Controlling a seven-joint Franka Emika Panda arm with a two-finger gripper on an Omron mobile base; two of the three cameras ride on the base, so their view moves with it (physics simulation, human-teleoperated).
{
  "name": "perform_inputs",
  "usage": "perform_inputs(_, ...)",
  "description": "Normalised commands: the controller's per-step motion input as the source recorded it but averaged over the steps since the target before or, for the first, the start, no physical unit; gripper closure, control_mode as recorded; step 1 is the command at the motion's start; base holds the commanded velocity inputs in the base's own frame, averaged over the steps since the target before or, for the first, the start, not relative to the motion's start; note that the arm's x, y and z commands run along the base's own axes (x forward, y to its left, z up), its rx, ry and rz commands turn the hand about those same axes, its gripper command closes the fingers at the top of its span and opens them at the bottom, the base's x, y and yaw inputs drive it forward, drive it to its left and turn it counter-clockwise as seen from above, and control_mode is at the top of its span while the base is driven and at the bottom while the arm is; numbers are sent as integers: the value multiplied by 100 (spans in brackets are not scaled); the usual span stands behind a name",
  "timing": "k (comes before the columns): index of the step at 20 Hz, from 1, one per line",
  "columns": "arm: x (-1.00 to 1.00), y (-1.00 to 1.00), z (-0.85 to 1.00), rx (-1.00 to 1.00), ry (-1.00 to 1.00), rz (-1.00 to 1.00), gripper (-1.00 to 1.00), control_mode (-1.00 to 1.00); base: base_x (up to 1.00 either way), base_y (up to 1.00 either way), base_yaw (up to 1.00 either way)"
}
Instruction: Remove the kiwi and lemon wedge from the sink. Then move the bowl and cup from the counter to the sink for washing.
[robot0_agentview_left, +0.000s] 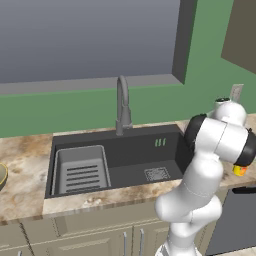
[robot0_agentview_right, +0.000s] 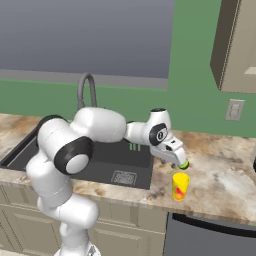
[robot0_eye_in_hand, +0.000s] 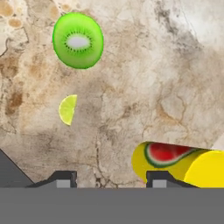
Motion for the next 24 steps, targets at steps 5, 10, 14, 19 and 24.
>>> perform_inputs(5, -18, 11, 18, 0, 0, 0, -100, -100, 0, 0, 0)
perform_inputs(10, -16, 4, 24, 0, 0, 1, -100, -100, 0, 0, 0)
perform_inputs(14, -13, 3, 27, 0, 0, 2, -100, -100, 0, 0, 0)
perform_inputs(19, -18, 2, 26, 1, 0, 3, -100, -100, 0, 0, 0)
perform_inputs(24, -27, 0, 21, 10, 0, 8, -100, -100, 0, 0, 0)
